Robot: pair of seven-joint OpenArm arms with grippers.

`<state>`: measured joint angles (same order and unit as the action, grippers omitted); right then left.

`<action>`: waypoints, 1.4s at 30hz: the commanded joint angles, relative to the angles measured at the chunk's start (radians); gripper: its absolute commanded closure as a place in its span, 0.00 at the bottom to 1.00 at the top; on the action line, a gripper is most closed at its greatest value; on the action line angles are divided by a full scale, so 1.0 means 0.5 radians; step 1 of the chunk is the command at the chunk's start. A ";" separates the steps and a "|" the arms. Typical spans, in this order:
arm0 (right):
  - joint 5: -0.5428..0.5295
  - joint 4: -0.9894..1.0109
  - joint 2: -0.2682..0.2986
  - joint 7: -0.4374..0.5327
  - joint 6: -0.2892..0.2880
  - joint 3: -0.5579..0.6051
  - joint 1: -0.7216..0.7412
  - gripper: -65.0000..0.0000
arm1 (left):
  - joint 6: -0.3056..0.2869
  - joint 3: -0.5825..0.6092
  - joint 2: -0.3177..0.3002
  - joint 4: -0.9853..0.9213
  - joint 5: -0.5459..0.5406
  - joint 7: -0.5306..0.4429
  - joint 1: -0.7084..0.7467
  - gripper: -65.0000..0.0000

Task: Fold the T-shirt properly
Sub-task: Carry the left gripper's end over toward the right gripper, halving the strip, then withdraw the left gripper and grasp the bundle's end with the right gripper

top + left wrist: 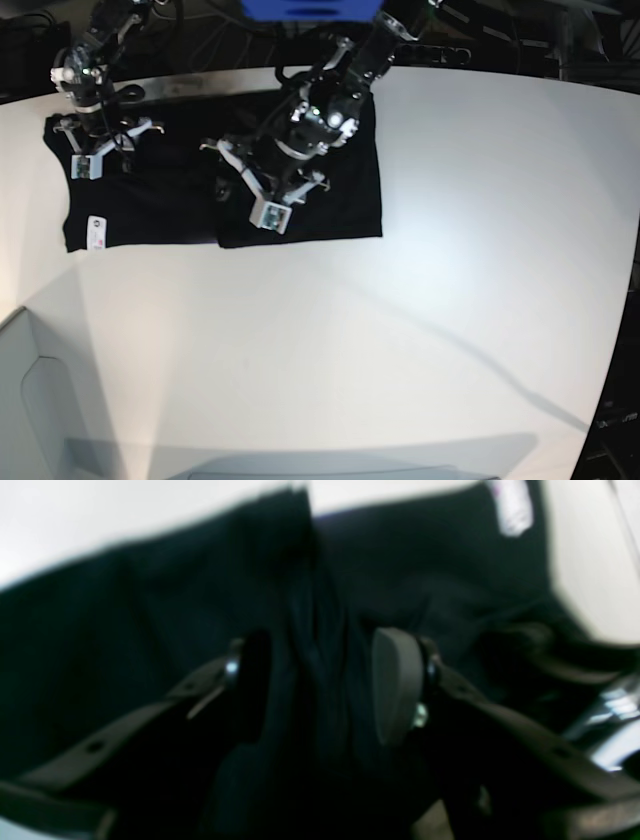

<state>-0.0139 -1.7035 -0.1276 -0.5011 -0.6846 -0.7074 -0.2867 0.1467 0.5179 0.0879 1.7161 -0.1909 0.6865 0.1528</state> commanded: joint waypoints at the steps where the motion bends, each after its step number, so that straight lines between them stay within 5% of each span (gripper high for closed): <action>1: -0.014 -0.035 0.017 0.022 -0.027 -0.001 -0.005 0.58 | 0.003 -0.003 0.016 0.098 -0.006 -0.030 0.012 0.49; 9: -0.017 -0.044 0.017 0.031 -0.027 -0.001 0.013 0.58 | -0.003 -0.006 -0.285 0.289 -0.006 -0.030 0.172 0.49; 16: -0.026 -0.341 0.002 0.022 -0.027 -0.020 0.059 0.57 | 0.000 -0.040 -0.343 0.313 -0.006 -0.030 0.181 0.49; 26: -0.017 -0.262 0.073 0.019 -0.027 -0.379 0.283 0.57 | -0.019 -0.752 -0.475 0.445 -0.028 -0.030 0.405 0.49; 35: -0.023 0.070 0.238 0.019 -0.027 -0.388 0.277 0.47 | -0.019 -1.258 -0.714 0.430 -0.838 -0.027 0.426 0.49; 42: -0.032 0.064 0.238 0.016 -0.027 -0.388 0.268 0.47 | -0.019 -1.344 -0.730 0.430 -0.945 -0.009 0.429 0.49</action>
<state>-0.0074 -1.6520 -0.0216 -0.5148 -0.6861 -0.8986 -0.1589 0.1425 -0.1497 -0.2684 1.9167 -0.6567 0.6994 0.3683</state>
